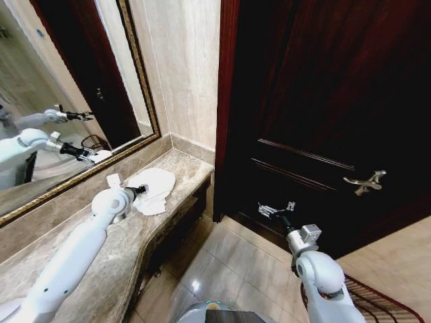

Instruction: Discard the used towel into the hamper.

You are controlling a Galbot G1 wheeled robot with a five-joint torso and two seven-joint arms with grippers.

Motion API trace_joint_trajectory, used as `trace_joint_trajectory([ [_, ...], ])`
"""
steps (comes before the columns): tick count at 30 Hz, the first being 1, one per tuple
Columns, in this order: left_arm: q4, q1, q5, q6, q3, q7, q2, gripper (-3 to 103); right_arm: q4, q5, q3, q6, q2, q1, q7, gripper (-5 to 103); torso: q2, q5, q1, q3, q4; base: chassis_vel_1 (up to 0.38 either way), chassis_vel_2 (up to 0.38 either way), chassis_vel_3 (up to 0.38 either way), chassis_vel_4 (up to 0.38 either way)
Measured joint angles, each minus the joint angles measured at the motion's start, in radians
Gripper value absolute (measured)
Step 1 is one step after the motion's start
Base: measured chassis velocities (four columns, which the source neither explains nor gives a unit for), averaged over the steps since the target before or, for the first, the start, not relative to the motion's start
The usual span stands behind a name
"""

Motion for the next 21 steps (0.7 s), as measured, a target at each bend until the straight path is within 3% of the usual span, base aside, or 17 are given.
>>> trace_joint_trajectory([
  [6,0.000,0.009,0.019,-0.008,0.001,0.023,-0.005,11,0.012,0.000,0.009,0.001,0.002,-0.006,0.001,100,0.000,0.0000,0.000,0.000,0.0000,0.000,0.000,0.000,0.000],
  [10,0.000,0.020,0.049,-0.025,-0.002,0.052,-0.007,10,0.018,0.001,0.015,0.002,0.002,-0.010,0.001,100,0.000,-0.0001,0.000,0.000,0.0000,0.000,0.000,0.000,0.000],
  [14,0.006,0.038,0.115,-0.066,-0.003,0.122,-0.008,10,0.022,0.002,0.017,0.003,0.004,-0.013,0.001,100,-0.001,-0.0003,0.000,0.000,-0.0001,0.000,0.000,0.000,0.000],
  [17,0.023,0.068,0.247,-0.129,-0.007,0.250,-0.009,10,0.029,0.002,0.019,0.006,0.006,-0.016,0.004,100,-0.001,-0.0004,0.000,0.000,0.0001,0.000,0.000,0.000,0.000],
  [21,0.024,0.081,0.288,-0.170,-0.015,0.313,-0.010,10,0.032,0.004,0.025,0.008,0.006,-0.018,0.008,100,-0.001,-0.0001,0.000,0.000,0.0000,0.000,0.000,0.000,0.000],
])
